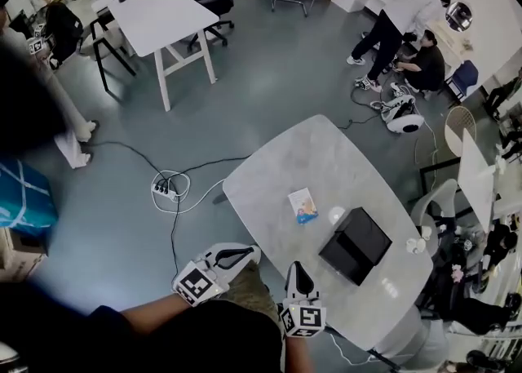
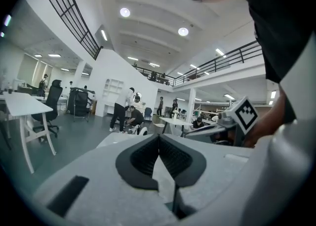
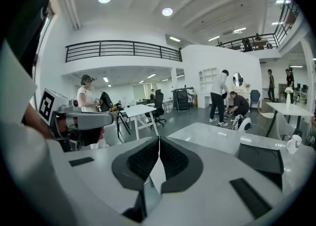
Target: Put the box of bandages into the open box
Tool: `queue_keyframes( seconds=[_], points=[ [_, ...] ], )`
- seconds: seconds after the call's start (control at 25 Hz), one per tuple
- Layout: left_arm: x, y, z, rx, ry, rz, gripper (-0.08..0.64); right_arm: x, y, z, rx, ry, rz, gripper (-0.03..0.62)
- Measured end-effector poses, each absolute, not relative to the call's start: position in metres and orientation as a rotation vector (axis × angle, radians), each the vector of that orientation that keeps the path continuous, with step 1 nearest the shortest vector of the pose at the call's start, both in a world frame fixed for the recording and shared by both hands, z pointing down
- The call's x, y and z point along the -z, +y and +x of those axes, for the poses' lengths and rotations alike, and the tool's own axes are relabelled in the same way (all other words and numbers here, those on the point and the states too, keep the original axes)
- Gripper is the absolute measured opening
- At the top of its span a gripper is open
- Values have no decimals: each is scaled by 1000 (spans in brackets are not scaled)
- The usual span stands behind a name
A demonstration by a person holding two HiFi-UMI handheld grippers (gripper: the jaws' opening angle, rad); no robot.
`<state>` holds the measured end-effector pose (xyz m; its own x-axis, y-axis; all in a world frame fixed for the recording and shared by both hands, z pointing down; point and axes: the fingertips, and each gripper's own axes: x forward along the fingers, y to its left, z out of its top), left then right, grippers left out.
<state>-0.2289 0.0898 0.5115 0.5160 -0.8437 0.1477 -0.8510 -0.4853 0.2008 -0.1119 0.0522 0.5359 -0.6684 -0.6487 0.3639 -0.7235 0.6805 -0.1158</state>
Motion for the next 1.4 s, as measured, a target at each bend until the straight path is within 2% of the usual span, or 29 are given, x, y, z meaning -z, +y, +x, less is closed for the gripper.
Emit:
queue_keyframes(
  seconds=[0.28, 0.76, 0.8, 0.92, 1.12, 1.28, 1.4],
  points=[
    [-532, -3, -206, -125, -1392, 2514, 15, -550, -40, -112, -403, -2612, 1047, 12],
    [-617, -121, -150, -589, -1070, 2733, 25, -581, -122, -94, -537, -2616, 958, 12],
    [-626, -129, -144, -648, -1021, 2745, 42, -584, -126, -88, -550, -2611, 960, 12],
    [-650, -151, -130, -820, -850, 2778, 161, -595, -140, -73, -605, -2578, 991, 12],
    [-696, -167, -112, -1135, -451, 2899, 270, -606, -154, -62, -729, -2538, 1092, 12],
    [-740, -170, -103, -1326, -197, 2870, 347, -610, -154, -47, -778, -2529, 1137, 12],
    [-755, -178, -98, -1414, -118, 2872, 365, -611, -153, -31, -803, -2502, 1190, 12]
  ],
)
